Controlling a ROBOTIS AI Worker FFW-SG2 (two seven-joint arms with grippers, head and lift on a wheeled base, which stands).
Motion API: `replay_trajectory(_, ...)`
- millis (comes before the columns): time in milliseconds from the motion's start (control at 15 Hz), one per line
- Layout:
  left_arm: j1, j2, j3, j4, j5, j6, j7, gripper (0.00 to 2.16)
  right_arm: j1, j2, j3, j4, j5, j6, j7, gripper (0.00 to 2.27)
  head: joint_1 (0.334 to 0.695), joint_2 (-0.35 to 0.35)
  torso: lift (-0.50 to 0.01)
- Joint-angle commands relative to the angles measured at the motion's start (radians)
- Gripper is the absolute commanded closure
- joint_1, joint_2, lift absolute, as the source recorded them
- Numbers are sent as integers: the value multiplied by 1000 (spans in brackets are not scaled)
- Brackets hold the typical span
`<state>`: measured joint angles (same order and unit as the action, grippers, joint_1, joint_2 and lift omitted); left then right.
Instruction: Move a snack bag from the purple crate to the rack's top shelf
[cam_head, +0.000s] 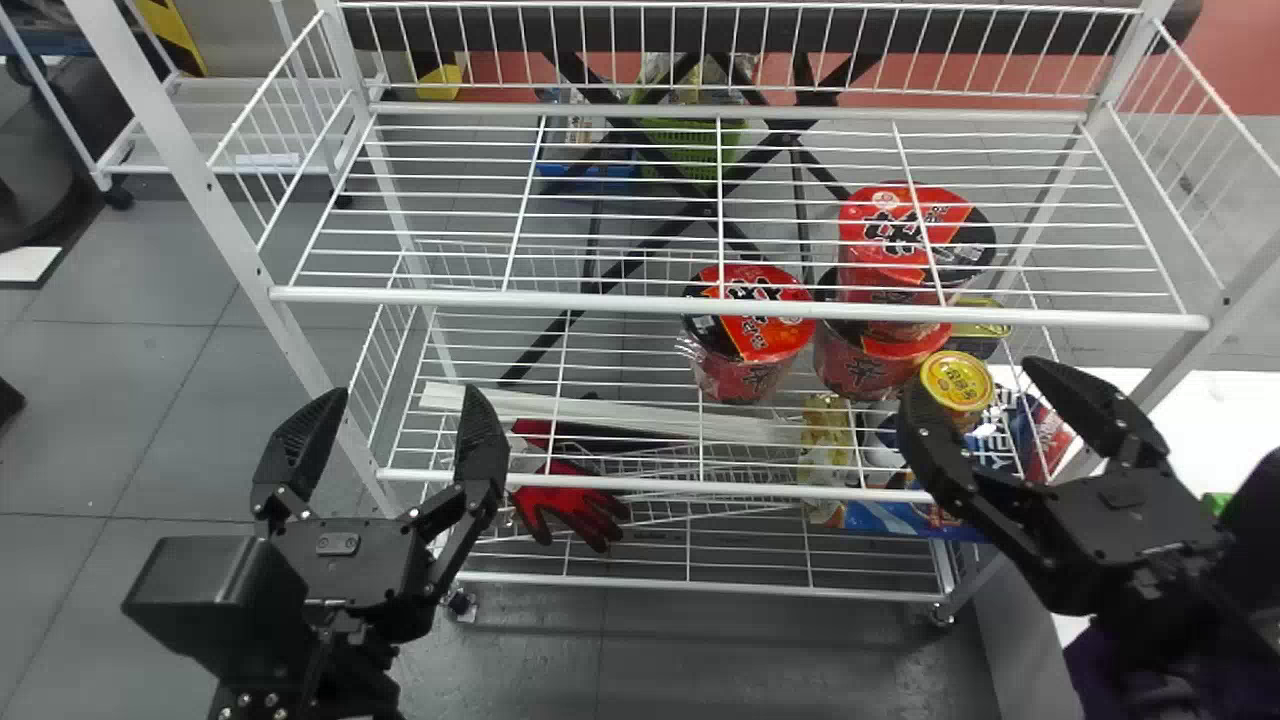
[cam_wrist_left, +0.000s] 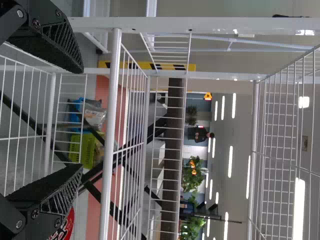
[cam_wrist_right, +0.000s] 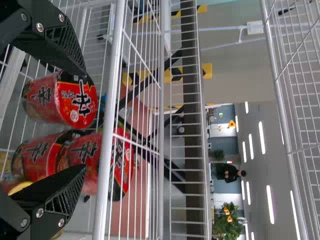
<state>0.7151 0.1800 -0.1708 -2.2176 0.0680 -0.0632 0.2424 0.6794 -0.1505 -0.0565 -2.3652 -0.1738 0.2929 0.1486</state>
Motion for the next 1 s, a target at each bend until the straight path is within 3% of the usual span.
replay_trajectory(0, -3, 3, 1, 12, 3, -2, -2, 161, 40, 2, -97, -65, -44, 118, -11, 181, 695, -15, -448)
replay_trajectory(400, 4, -2, -6, 27, -11, -11, 2, 161, 71, 6, -454, -126, -273, 412, 89, 184, 695, -168, -448)
replay_trajectory(467, 4, 0, -6, 29, -13, -11, 2, 161, 49, 28, -522, -123, -286, 507, 128, 184, 695, -188, -448)
replay_trajectory(533, 6, -2, -6, 29, -10, -14, 3, 164, -1, 77, -594, -115, -276, 615, 201, 184, 695, -237, -448)
replay_trajectory(600, 10, 1, -4, 26, -2, -20, 3, 164, -96, 151, -695, -106, -242, 750, 305, 184, 695, -237, -448)
replay_trajectory(667, 10, 1, -6, 24, -2, -23, 3, 161, -202, 151, -790, -94, -196, 934, 419, 184, 695, -282, -448)
replay_trajectory(733, 6, 1, -10, 29, -7, -20, 2, 161, -259, 151, -864, -75, -181, 1038, 485, 184, 695, -305, -448)
replay_trajectory(867, 0, 3, -12, 36, -5, -20, -5, 161, -276, 144, -930, -29, -170, 1044, 505, 184, 695, -350, -448)
replay_trajectory(933, 0, 4, -12, 39, -7, -17, -5, 161, -279, 108, -939, 0, -159, 1044, 511, 184, 695, -350, -448)
